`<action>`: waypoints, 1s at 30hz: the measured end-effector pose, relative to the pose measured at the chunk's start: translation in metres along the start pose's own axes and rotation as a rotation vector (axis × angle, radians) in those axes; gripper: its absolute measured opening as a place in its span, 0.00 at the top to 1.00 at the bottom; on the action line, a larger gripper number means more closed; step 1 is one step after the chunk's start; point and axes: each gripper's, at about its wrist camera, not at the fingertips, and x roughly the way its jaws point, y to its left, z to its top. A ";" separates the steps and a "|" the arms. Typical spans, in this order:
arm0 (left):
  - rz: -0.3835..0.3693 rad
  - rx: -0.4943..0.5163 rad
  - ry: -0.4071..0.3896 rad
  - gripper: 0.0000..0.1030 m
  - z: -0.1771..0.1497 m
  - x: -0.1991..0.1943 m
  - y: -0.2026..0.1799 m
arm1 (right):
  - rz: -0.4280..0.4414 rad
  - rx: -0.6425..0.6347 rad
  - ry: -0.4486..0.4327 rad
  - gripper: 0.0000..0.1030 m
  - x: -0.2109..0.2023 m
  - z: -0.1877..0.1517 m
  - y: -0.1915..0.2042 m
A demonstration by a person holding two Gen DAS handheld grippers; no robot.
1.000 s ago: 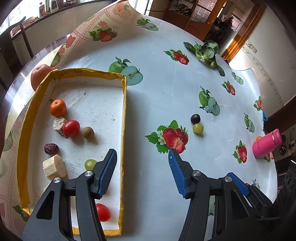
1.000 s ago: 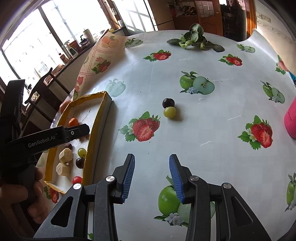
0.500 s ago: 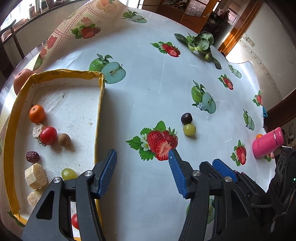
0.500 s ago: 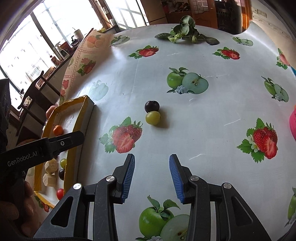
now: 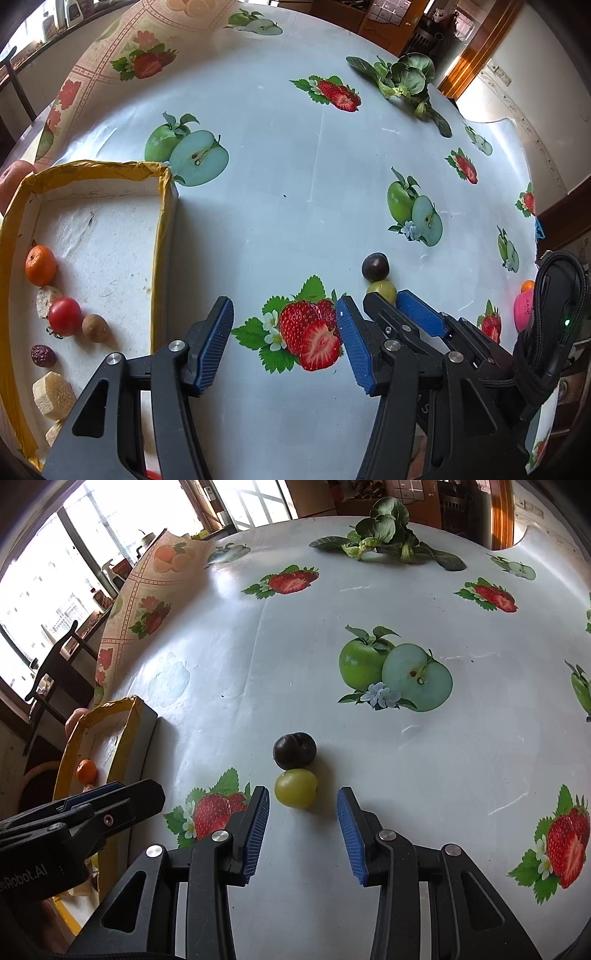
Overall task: Organize fruits
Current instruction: 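Grasp the dark plum with the left gripper while the right grasps the green grape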
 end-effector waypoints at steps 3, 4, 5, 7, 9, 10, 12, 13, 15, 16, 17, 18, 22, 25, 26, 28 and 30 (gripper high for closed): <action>-0.007 0.017 0.008 0.45 0.005 0.009 -0.009 | -0.008 -0.031 -0.006 0.67 0.005 0.001 0.000; -0.013 0.023 0.010 0.45 0.006 0.012 -0.013 | 0.007 -0.044 -0.005 0.75 0.005 0.001 0.001; -0.017 0.030 0.013 0.45 0.007 0.016 -0.017 | 0.027 -0.053 -0.004 0.76 0.003 0.000 0.001; -0.024 0.050 0.023 0.45 0.009 0.024 -0.027 | -0.012 -0.084 -0.021 0.76 -0.006 -0.004 0.002; -0.027 0.076 0.033 0.45 0.010 0.033 -0.040 | -0.001 -0.067 -0.035 0.76 -0.018 -0.010 -0.006; -0.025 0.089 0.037 0.45 0.010 0.037 -0.046 | 0.000 -0.052 -0.041 0.76 -0.024 -0.013 -0.011; -0.023 0.110 0.046 0.45 0.010 0.046 -0.058 | 0.001 -0.017 -0.055 0.76 -0.037 -0.021 -0.023; -0.021 0.118 0.048 0.45 0.011 0.050 -0.063 | 0.005 0.003 -0.056 0.76 -0.042 -0.024 -0.029; -0.008 0.136 0.047 0.45 0.012 0.057 -0.073 | 0.014 0.039 -0.050 0.76 -0.051 -0.030 -0.039; 0.005 0.147 0.042 0.45 0.012 0.060 -0.077 | 0.017 0.052 -0.047 0.76 -0.054 -0.033 -0.044; 0.026 0.165 0.026 0.45 0.012 0.061 -0.081 | 0.018 0.060 -0.046 0.76 -0.058 -0.036 -0.047; 0.039 0.177 0.019 0.46 0.013 0.063 -0.085 | 0.017 0.066 -0.046 0.76 -0.061 -0.039 -0.049; 0.059 0.203 0.006 0.80 0.012 0.064 -0.091 | 0.017 0.092 -0.043 0.76 -0.071 -0.047 -0.058; 0.053 0.196 0.012 0.80 0.007 0.060 -0.088 | 0.018 0.101 -0.048 0.76 -0.078 -0.052 -0.060; 0.055 0.197 0.011 0.80 0.004 0.058 -0.087 | 0.019 0.103 -0.051 0.76 -0.080 -0.053 -0.061; 0.061 0.205 0.003 0.80 -0.004 0.051 -0.087 | 0.021 0.102 -0.057 0.76 -0.085 -0.054 -0.060; 0.068 0.212 -0.008 0.80 -0.012 0.042 -0.086 | 0.023 0.099 -0.063 0.76 -0.089 -0.055 -0.059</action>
